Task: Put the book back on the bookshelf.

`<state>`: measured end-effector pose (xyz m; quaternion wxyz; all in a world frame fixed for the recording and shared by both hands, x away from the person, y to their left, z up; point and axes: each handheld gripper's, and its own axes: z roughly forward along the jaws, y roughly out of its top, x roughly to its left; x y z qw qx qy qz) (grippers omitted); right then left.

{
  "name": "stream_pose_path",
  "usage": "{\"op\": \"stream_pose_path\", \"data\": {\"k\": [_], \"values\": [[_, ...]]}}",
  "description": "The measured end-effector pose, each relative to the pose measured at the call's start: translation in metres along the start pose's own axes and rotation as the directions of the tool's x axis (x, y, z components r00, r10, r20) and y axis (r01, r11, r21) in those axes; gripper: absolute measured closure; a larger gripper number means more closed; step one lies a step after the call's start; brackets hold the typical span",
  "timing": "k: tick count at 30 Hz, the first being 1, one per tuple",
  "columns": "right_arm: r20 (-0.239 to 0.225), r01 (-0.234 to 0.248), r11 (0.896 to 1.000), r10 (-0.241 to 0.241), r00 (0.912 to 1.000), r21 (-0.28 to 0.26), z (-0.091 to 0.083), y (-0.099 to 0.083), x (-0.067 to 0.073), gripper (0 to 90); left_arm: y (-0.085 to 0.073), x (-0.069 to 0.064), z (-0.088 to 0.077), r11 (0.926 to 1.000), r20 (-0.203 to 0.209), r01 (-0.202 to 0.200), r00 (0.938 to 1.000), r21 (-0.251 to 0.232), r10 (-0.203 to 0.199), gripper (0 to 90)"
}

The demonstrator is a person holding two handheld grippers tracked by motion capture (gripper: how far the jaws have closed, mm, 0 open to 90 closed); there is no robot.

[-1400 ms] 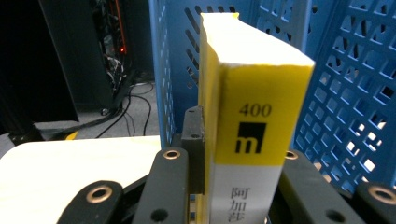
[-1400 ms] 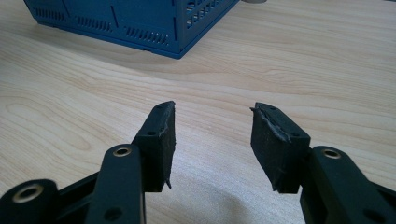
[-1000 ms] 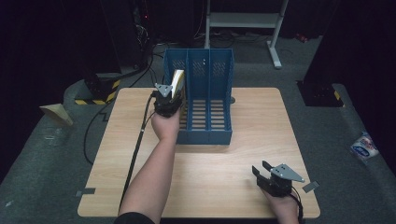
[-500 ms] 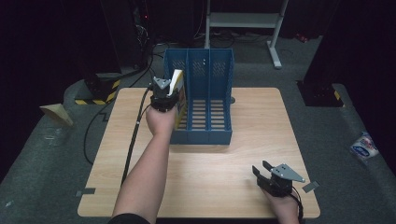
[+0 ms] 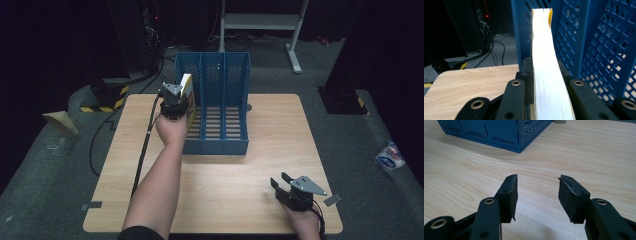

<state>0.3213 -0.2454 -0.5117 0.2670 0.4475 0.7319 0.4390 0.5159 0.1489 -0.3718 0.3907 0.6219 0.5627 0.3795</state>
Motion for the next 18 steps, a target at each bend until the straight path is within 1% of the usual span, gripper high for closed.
{"op": "stream_pose_path", "data": {"k": [3, 8, 12, 15, 17, 18], "values": [[0.001, 0.003, 1.0, -0.003, 1.0, 0.0, 0.0005, -0.0001, 0.0, 49.3, -0.0004, 0.0016, 0.0002, 0.9999, -0.008, 0.012, 0.9999, -0.005, -0.012, 75.9], [0.001, -0.001, 1.0, 0.001, 1.0, 0.001, 0.0008, -0.0001, 0.0004, 49.3, -0.0019, -0.0011, 0.0002, 0.9998, -0.02, 0.012, 0.9997, -0.013, -0.013, 75.8], [0.001, 0.0, 1.0, 0.0, 1.0, 0.0, 0.0005, -0.0002, 0.0005, 49.3, -0.0018, -0.0008, 0.001, 0.9997, -0.028, 0.021, 0.9994, -0.015, -0.022, 75.7], [0.0, -0.001, 1.0, 0.001, 1.0, 0.0, 0.0005, -0.0003, 0.0008, 49.3, -0.0017, 0.0012, 0.0024, 0.9993, -0.018, 0.032, 0.9993, -0.017, -0.033, 75.5], [-0.001, 0.002, 1.0, -0.002, 1.0, 0.001, 0.0006, -0.0004, 0.0007, 49.3, -0.0014, 0.0038, 0.0036, 0.9987, 0.004, 0.05, 0.9988, -0.014, -0.049, 75.1], [-0.001, 0.002, 1.0, -0.002, 1.0, 0.001, 0.0006, -0.0004, 0.0007, 49.3, -0.0011, 0.0047, 0.0036, 0.9987, 0.0, 0.05, 0.9987, -0.012, -0.05, 75.0]]}}
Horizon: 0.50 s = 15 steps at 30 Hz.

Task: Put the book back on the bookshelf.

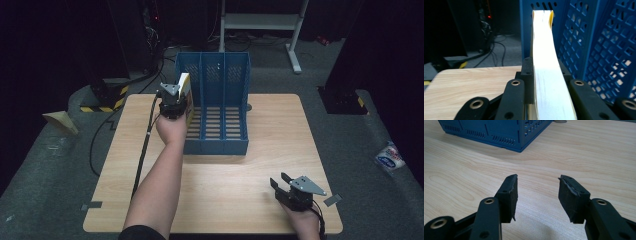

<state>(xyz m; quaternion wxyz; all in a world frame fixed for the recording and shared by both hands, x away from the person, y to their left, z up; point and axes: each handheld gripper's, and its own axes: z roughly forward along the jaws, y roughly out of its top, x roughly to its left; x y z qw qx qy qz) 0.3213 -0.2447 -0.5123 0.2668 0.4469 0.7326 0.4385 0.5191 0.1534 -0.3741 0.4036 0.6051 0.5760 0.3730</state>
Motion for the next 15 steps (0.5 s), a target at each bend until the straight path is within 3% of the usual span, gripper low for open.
{"op": "stream_pose_path", "data": {"k": [5, 8, 11, 15], "values": [[0.0, 0.002, 1.0, -0.002, 1.0, -0.001, 0.0, 0.0, 0.0, 49.3, 0.002, 0.003, -0.001, 0.9993, -0.014, 0.034, 0.9993, 0.017, -0.034, 75.5], [0.0, -0.001, 1.0, 0.001, 1.0, 0.0, 0.0, 0.0, 0.0, 49.3, 0.002, 0.0, -0.002, 0.9996, -0.023, 0.024, 0.9995, 0.015, -0.024, 75.5], [0.001, 0.0, 1.0, 0.0, 1.0, 0.0, 0.0, 0.0, 0.0, 49.3, 0.003, -0.003, -0.002, 0.9988, -0.034, 0.045, 0.9984, 0.02, -0.044, 75.5], [0.001, -0.001, 1.0, 0.001, 1.0, -0.001, 0.0, 0.0, 0.0, 49.3, 0.003, -0.008, -0.003, 0.9998, -0.053, 0.003, 0.9986, 0.018, -0.002, 75.4]]}}
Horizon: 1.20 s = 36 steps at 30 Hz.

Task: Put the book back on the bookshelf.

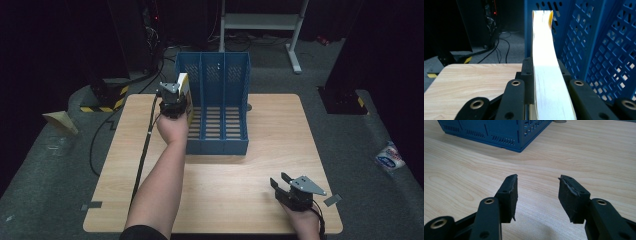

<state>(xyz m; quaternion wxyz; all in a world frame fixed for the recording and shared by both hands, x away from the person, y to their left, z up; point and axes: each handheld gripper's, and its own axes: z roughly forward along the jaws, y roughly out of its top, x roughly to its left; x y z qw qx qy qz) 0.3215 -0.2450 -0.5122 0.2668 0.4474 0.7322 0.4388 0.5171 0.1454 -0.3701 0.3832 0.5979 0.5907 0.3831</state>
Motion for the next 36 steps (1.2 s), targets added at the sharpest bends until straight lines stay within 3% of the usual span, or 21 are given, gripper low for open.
{"op": "stream_pose_path", "data": {"k": [3, 7, 14, 20, 26, 36], "values": [[0.0, -0.001, 1.0, 0.001, 1.0, 0.0, 0.0, 0.0, 0.0, 49.3, -0.003, 0.0, 0.0, 0.9995, 0.008, -0.026, 0.9996, -0.019, 0.026, 75.1], [-0.004, -0.007, 1.0, 0.007, 1.0, -0.003, -0.001, 0.0, 0.0, 49.3, -0.008, 0.006, 0.001, 0.9992, 0.033, 0.001, 0.9995, -0.04, 0.0, 70.3], [-0.003, -0.006, 1.0, 0.006, 1.0, 0.0, 0.0, 0.0, 0.0, 49.3, -0.009, 0.007, 0.002, 0.998, 0.057, -0.008, 0.9983, -0.063, 0.011, 57.1], [-0.003, -0.008, 1.0, 0.008, 1.0, 0.003, 0.001, 0.0, 0.001, 49.3, -0.011, 0.006, 0.003, 0.9984, 0.073, -0.018, 0.9971, -0.054, 0.022, 50.4], [-0.003, -0.006, 1.0, 0.006, 1.0, 0.003, 0.001, 0.0, 0.001, 49.3, -0.014, 0.007, 0.005, 0.999, 0.106, 0.001, 0.9944, -0.045, 0.004, 43.4], [-0.003, -0.006, 1.0, 0.006, 1.0, 0.002, 0.001, 0.0, 0.001, 49.3, -0.013, 0.007, 0.003, 0.9965, 0.144, 0.016, 0.9895, -0.082, -0.004, 25.7]]}}
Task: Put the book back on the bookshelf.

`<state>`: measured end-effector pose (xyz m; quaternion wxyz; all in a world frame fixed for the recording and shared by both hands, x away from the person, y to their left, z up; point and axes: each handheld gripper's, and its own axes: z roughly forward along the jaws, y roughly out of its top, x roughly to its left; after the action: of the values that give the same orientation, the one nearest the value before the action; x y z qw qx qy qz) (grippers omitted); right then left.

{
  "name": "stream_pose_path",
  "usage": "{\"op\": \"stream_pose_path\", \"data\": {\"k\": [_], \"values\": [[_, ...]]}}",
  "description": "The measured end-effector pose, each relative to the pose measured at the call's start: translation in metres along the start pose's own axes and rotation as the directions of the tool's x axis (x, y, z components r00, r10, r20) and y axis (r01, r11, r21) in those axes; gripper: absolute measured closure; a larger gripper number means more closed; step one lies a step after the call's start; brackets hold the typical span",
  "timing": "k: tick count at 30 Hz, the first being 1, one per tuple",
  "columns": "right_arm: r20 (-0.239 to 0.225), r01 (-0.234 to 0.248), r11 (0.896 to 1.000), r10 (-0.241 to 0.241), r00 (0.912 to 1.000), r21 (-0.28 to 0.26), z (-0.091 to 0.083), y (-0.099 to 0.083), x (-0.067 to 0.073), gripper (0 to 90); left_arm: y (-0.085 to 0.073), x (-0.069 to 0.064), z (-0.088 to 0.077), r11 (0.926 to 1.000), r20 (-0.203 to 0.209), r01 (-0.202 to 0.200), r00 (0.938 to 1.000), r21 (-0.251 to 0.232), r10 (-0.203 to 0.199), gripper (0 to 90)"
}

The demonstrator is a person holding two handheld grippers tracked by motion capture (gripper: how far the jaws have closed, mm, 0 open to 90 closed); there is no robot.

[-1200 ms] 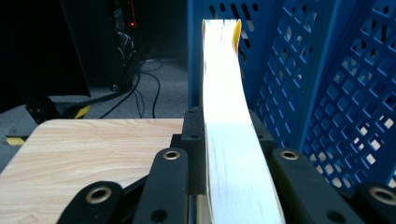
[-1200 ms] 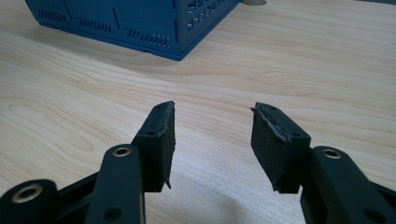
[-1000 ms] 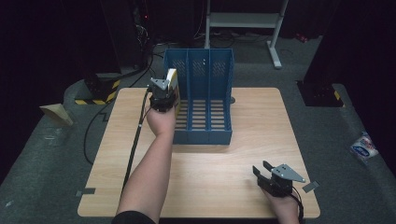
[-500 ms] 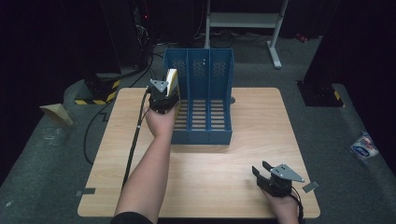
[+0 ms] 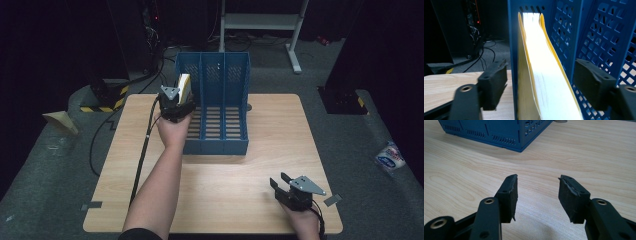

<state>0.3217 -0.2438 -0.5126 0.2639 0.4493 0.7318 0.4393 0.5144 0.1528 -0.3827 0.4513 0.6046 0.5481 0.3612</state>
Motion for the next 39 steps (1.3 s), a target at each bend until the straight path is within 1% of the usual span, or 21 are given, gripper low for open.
{"op": "stream_pose_path", "data": {"k": [3, 7, 8, 9, 13, 15, 24, 32, 37, 39], "values": [[0.0, 0.0, 1.0, 0.0, 1.0, 0.0, 0.0, 0.0, 0.0, 49.3, 0.0008, 0.0006, -0.0013, 1.0, 0.007, -0.008, 0.9999, -0.005, 0.008, 21.9], [-0.001, 0.002, 1.0, -0.002, 1.0, 0.0, 0.0002, 0.0001, 0.0003, 49.3, 0.0011, 0.0017, -0.0028, 0.9999, 0.053, -0.014, 0.9985, -0.008, 0.014, 17.2], [-0.001, 0.001, 1.0, -0.001, 1.0, 0.0, 0.0002, 0.0001, 0.0003, 49.3, 0.0013, 0.0015, -0.0027, 0.9998, 0.056, -0.02, 0.9982, 0.002, 0.02, 15.4], [-0.001, 0.001, 1.0, -0.001, 1.0, 0.0, 0.0002, 0.0001, 0.0003, 49.3, 0.0017, 0.0014, -0.0022, 0.9996, 0.058, -0.026, 0.998, 0.011, 0.025, 13.9], [-0.001, 0.002, 1.0, -0.002, 1.0, 0.0, 0.0004, 0.0001, 0.0005, 49.3, 0.0035, 0.0025, -0.0029, 0.9999, 0.045, -0.012, 0.9989, 0.012, 0.011, 3.7], [-0.001, 0.004, 1.0, -0.004, 1.0, 0.001, 0.0005, 0.0, 0.0005, 49.3, 0.0041, 0.0035, -0.003, 0.9999, 0.048, -0.011, 0.9988, 0.013, 0.01, 1.0], [-0.001, 0.008, 1.0, -0.008, 1.0, 0.003, 0.0007, 0.0001, 0.0011, 49.3, 0.0048, 0.0055, -0.0049, 0.9997, 0.049, -0.022, 0.9986, 0.011, 0.021, 0.1], [-0.001, 0.011, 1.0, -0.011, 0.9999, 0.004, 0.001, 0.0001, 0.0012, 49.3, 0.0054, 0.0075, -0.0069, 0.9997, 0.05, -0.023, 0.9985, 0.011, 0.022, 0.1], [-0.002, 0.012, 1.0, -0.012, 0.9999, 0.006, 0.0012, 0.0002, 0.0015, 49.3, 0.004, 0.0089, -0.0087, 0.9998, 0.057, -0.015, 0.9983, 0.012, 0.015, 0.1], [-0.003, 0.012, 1.0, -0.012, 0.9999, 0.006, 0.0014, 0.0002, 0.0015, 49.3, 0.0032, 0.0095, -0.0097, 0.9997, 0.059, -0.019, 0.9981, 0.013, 0.018, 0.1]]}}
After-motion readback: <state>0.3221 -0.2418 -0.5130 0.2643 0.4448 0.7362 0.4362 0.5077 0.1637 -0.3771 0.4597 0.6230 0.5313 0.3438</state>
